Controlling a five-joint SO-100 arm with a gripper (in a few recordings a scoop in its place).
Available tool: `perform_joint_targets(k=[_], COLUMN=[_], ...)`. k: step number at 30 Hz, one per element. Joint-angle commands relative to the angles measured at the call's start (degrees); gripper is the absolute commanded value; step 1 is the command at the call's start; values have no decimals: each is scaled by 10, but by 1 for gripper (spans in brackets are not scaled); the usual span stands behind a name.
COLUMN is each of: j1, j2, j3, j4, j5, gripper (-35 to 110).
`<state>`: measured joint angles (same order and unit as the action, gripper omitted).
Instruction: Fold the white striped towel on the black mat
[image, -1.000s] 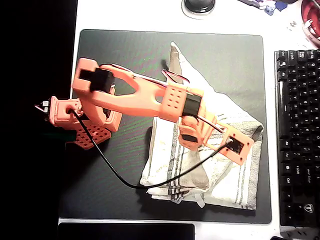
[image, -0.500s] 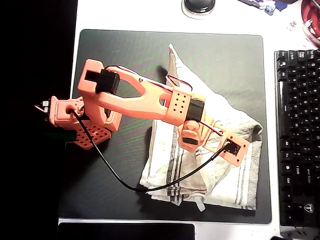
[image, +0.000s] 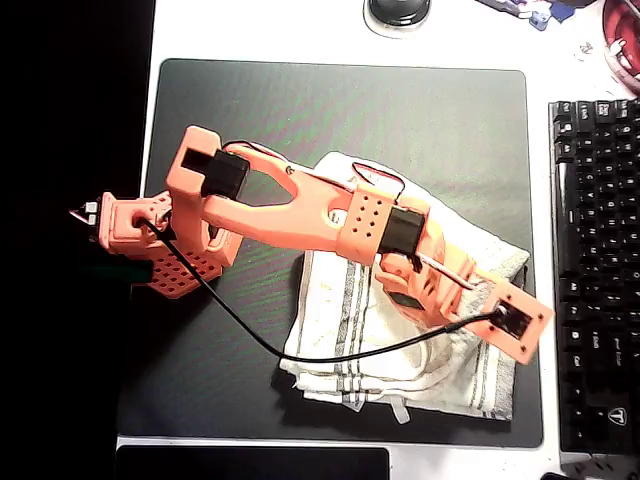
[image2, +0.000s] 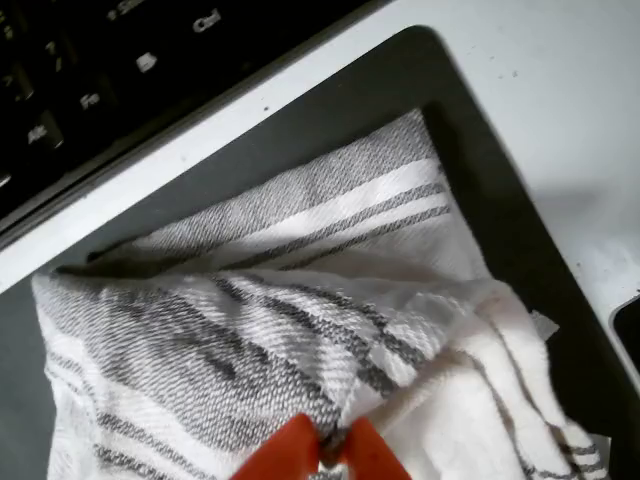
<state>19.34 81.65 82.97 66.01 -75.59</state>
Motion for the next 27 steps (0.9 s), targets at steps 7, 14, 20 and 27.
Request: perform_joint_targets(k=[7,14,20,27], j1=[52,65,75,76], j2=[-102,-211,-238,-158], j3=[-133,-179,-178,-153], j4=[-38,-100,-173,-115], j5=[-11,-11,-13,-9], gripper=[0,1,7,15])
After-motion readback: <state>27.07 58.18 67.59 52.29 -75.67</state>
